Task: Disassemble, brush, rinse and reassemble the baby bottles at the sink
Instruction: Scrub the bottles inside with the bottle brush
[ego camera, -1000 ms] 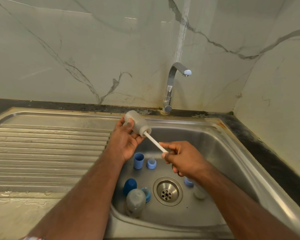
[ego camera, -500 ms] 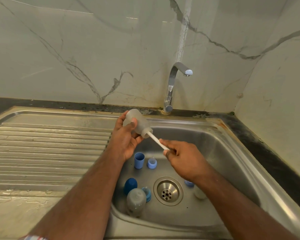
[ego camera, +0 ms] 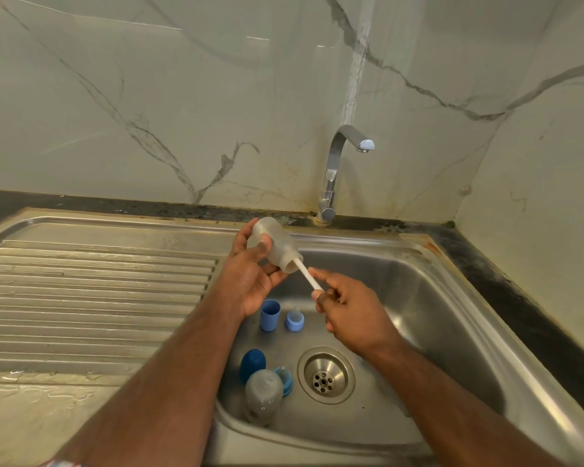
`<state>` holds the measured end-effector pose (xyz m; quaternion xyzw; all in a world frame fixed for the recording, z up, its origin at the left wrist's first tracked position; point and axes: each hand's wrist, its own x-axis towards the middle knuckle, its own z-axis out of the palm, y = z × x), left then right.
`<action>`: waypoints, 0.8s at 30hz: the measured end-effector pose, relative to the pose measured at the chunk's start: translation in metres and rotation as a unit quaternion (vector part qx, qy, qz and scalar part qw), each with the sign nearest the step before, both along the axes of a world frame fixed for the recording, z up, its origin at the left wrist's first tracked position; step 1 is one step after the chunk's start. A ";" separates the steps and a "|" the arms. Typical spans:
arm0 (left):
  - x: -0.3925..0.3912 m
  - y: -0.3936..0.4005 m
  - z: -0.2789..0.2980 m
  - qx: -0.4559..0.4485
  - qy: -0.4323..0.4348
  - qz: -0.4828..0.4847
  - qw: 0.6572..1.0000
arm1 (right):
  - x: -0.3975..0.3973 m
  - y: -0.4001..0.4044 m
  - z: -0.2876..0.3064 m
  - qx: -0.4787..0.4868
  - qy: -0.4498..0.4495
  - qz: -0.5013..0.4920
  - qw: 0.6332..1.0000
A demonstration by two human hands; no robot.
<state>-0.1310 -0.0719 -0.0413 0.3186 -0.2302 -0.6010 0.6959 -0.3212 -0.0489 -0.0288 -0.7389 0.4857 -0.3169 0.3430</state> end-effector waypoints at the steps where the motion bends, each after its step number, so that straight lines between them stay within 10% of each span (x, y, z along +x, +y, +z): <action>1: -0.001 0.000 0.001 0.001 -0.008 0.001 1.000 | 0.003 0.001 -0.001 -0.055 0.050 -0.006 0.997; 9: -0.005 -0.001 0.002 -0.008 -0.058 0.007 0.998 | 0.015 0.006 0.005 -0.092 0.265 -0.016 0.960; 16: -0.007 0.000 0.001 -0.013 -0.019 0.019 1.000 | 0.015 0.009 0.005 0.047 -0.007 -0.033 0.998; 20: -0.005 0.000 0.003 -0.006 0.000 0.006 1.000 | 0.018 0.011 0.009 0.215 -0.229 -0.003 0.949; 24: -0.002 0.000 0.003 -0.001 0.023 -0.036 0.999 | 0.005 0.008 0.015 0.238 -0.209 0.054 0.947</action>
